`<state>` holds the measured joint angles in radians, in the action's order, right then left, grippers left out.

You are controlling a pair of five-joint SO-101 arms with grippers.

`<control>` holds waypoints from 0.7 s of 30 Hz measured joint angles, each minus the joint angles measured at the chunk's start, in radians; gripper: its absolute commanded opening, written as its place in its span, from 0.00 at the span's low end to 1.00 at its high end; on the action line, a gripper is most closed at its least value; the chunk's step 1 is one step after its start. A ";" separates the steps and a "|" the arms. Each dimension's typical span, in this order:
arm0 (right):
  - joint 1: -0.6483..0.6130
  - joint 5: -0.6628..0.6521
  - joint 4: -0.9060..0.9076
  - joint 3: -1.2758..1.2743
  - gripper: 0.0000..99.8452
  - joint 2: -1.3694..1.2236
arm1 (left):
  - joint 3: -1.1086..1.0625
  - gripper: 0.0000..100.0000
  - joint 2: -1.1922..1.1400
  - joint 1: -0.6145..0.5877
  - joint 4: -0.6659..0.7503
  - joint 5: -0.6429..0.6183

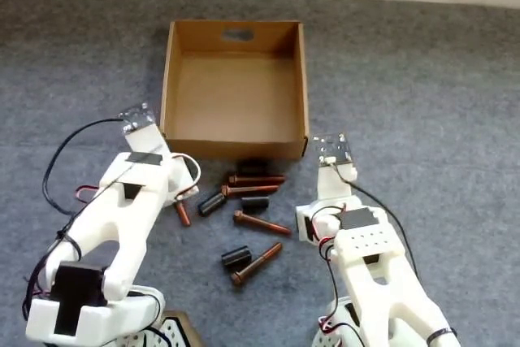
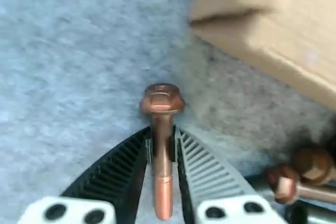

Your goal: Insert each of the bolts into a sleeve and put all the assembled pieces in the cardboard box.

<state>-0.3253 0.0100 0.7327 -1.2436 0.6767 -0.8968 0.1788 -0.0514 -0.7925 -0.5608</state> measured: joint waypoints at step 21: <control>0.000 0.000 0.000 0.000 0.01 0.000 | -0.002 0.14 0.103 0.055 -0.209 0.818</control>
<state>-0.3253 0.0100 0.7327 -1.2436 0.6767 -0.8984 0.2816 0.0038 -1.0012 0.2570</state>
